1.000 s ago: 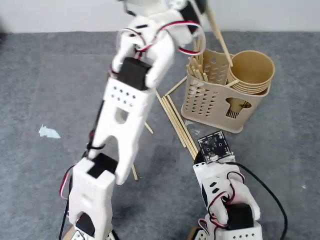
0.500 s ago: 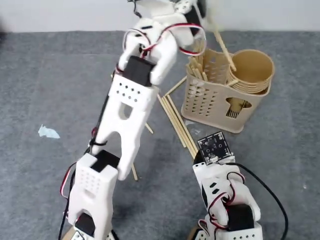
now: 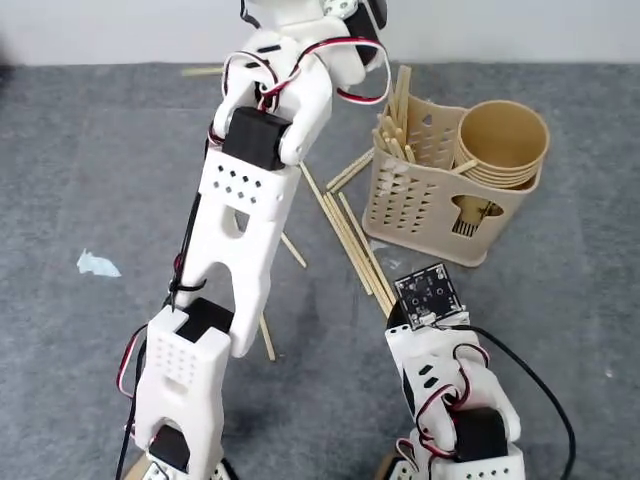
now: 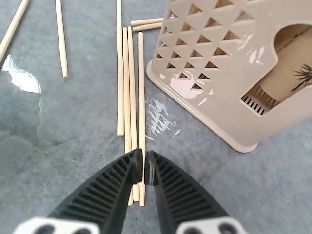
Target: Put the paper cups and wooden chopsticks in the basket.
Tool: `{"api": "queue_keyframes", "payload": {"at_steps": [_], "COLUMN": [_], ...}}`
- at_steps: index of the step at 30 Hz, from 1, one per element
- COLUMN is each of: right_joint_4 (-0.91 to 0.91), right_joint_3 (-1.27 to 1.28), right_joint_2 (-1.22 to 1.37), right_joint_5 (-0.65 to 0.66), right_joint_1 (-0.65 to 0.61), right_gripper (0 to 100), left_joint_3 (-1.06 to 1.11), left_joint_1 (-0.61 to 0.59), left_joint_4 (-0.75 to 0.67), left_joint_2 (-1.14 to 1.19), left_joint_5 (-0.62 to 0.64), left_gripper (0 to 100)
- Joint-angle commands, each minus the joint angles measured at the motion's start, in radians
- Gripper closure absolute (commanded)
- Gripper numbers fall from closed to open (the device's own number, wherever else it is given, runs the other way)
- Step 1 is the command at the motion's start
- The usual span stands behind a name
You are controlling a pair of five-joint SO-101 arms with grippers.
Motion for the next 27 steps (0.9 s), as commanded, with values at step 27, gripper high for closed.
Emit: {"api": "queue_keyframes", "payload": {"at_steps": [27], "right_joint_4": [0.053], "right_joint_3": [-0.178], "right_joint_2": [0.001], "right_joint_5": [0.087], "right_joint_1": [-0.048], "right_gripper": [96.9], "left_joint_3": [-0.200], "left_joint_1": [-0.649], "left_joint_4": [0.830], "left_joint_2": [-0.068], "left_joint_5": [-0.328], "left_gripper": [99]}}
